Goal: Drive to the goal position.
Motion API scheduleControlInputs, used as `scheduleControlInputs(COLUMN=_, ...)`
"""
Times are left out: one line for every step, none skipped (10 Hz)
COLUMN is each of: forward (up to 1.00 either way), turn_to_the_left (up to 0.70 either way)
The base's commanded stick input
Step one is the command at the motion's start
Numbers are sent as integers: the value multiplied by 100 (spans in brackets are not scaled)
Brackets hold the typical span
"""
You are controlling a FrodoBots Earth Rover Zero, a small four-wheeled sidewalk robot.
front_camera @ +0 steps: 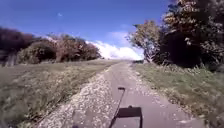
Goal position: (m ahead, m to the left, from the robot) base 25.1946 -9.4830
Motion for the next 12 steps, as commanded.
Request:
scheduleControlInputs(forward=100, turn_to_the_left=0)
scheduleControlInputs(forward=100, turn_to_the_left=0)
scheduleControlInputs(forward=100, turn_to_the_left=0)
scheduleControlInputs(forward=100, turn_to_the_left=0)
scheduleControlInputs(forward=100, turn_to_the_left=0)
scheduleControlInputs(forward=100, turn_to_the_left=0)
scheduleControlInputs(forward=100, turn_to_the_left=0)
scheduleControlInputs(forward=100, turn_to_the_left=0)
scheduleControlInputs(forward=100, turn_to_the_left=0)
scheduleControlInputs(forward=100, turn_to_the_left=0)
scheduleControlInputs(forward=100, turn_to_the_left=-1)
scheduleControlInputs(forward=100, turn_to_the_left=-2)
